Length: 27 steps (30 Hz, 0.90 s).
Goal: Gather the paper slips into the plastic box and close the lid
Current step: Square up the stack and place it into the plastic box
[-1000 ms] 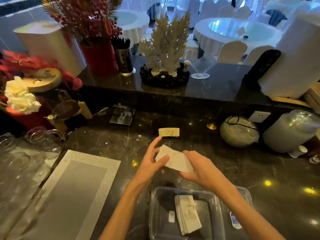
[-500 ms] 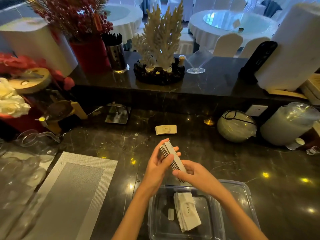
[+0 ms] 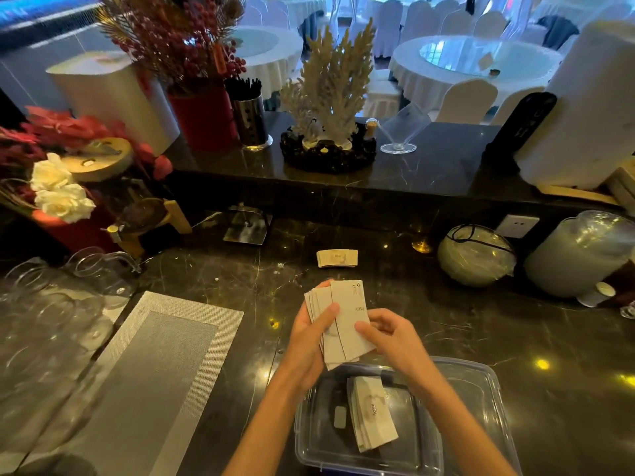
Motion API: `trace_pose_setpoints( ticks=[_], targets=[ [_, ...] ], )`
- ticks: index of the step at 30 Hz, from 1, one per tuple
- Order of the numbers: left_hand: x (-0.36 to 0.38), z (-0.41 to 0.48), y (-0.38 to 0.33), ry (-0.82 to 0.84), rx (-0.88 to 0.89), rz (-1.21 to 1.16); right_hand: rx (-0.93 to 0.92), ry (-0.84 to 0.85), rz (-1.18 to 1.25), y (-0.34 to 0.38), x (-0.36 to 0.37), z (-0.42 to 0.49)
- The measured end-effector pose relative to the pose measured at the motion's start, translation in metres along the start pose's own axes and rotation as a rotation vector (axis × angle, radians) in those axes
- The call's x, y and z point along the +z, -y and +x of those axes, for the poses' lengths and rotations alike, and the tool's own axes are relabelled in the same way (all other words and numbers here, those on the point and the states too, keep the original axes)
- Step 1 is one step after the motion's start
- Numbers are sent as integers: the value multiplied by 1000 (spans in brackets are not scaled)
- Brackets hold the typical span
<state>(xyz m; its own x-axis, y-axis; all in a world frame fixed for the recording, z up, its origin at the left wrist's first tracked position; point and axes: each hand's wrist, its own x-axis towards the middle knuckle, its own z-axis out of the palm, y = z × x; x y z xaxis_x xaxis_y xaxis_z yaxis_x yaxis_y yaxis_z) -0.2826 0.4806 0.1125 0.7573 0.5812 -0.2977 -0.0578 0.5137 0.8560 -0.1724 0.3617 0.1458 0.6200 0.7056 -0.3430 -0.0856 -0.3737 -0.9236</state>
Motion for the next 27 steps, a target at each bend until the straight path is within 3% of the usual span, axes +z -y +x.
trace_pose_setpoints(
  ticks=[9, 13, 16, 19, 24, 27],
  targets=[
    [10, -6, 2, -132, 6, 72, 116, 104, 128, -5, -5, -6],
    [15, -4, 1, -161, 64, 30, -40, -147, 75, -3, -12, -5],
    [22, -3, 1, -116, 74, 9, -232, -284, -231, -1, -5, -10],
    [34, 0, 5, -92, 7, -63, -338, -246, -414, -4, 16, -19],
    [31, 2, 8, -84, -68, -212, -212, -69, -194, -3, 13, -8],
    [27, -1, 10, -59, -31, -174, -189, -150, -264, -11, 8, 0]
  ],
)
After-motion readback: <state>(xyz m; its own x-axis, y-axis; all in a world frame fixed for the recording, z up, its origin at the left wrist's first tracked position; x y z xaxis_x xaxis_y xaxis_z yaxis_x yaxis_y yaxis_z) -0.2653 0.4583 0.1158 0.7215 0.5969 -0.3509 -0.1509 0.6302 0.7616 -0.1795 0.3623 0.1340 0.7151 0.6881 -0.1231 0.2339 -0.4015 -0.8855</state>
